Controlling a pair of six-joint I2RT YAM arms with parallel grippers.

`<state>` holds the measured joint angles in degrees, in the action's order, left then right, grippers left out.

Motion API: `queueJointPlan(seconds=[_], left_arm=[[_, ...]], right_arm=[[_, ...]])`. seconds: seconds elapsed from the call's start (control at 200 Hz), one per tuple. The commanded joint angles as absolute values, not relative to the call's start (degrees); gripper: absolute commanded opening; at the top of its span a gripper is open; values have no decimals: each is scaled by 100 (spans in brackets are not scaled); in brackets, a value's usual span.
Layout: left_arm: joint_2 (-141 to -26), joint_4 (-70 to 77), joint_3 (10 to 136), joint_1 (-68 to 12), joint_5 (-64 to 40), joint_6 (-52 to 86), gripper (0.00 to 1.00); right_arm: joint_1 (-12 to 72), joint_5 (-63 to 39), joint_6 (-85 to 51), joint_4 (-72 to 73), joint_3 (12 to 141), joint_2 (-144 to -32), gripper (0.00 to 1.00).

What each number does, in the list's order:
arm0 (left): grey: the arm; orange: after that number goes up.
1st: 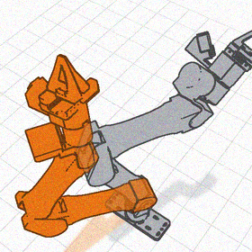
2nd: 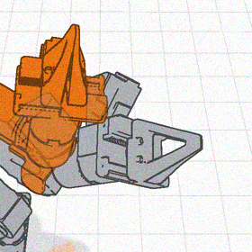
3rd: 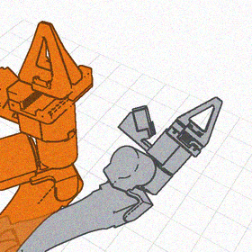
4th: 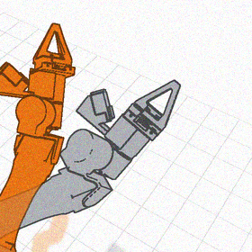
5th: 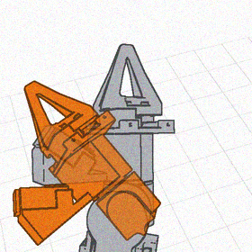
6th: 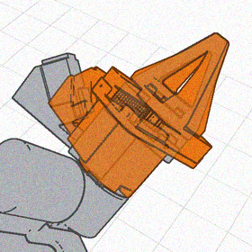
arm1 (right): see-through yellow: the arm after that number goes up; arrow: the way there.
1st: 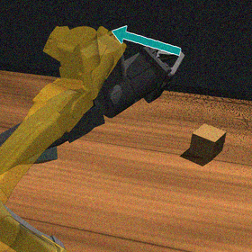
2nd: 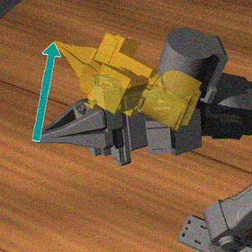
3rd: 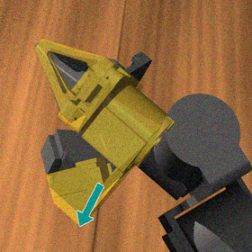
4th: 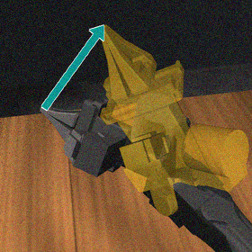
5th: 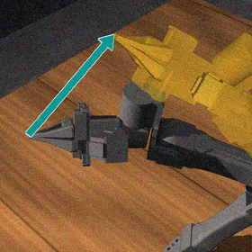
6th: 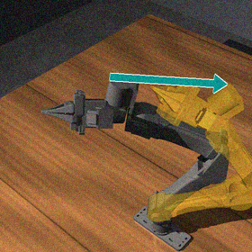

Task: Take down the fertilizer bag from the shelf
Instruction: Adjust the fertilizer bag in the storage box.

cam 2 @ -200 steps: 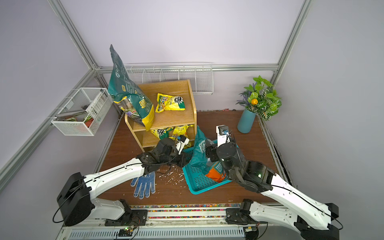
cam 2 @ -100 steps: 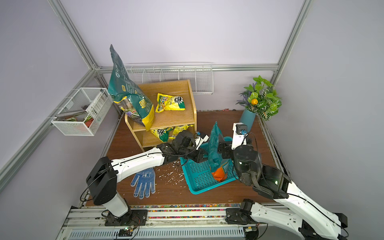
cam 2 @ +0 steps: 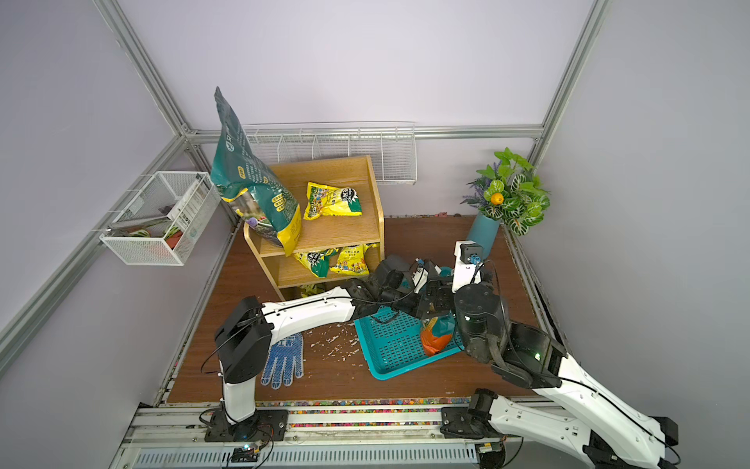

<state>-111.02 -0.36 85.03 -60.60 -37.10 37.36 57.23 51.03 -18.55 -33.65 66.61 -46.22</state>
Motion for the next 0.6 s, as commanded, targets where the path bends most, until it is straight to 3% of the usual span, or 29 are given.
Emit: queueJointPlan(seconds=[0.0,0.06,0.16,0.255,0.385,0.595], left_arm=[[-11068,-258,8826,-6029,-3554,3515,20],[-10991,-609,8951,-6021,-3419,3315,37],[-10567,-1340,8956,-5988,-2842,2808,50],[-9885,-1934,8783,-5985,-2088,2261,58],[-8784,-2374,8268,-5985,-1474,1863,61],[-6600,-2299,6734,-5985,-61,1937,80]], right_arm=[[5687,5036,-1798,-3359,6815,-4749,88],[5690,4955,-1743,-3344,6879,-4826,88],[5691,4778,-1601,-3333,7094,-5008,88],[5691,4494,-1425,-3336,7514,-5332,88],[5704,3883,-1183,-3379,8292,-6001,89],[6321,3371,-394,-2944,9527,-7164,91]])
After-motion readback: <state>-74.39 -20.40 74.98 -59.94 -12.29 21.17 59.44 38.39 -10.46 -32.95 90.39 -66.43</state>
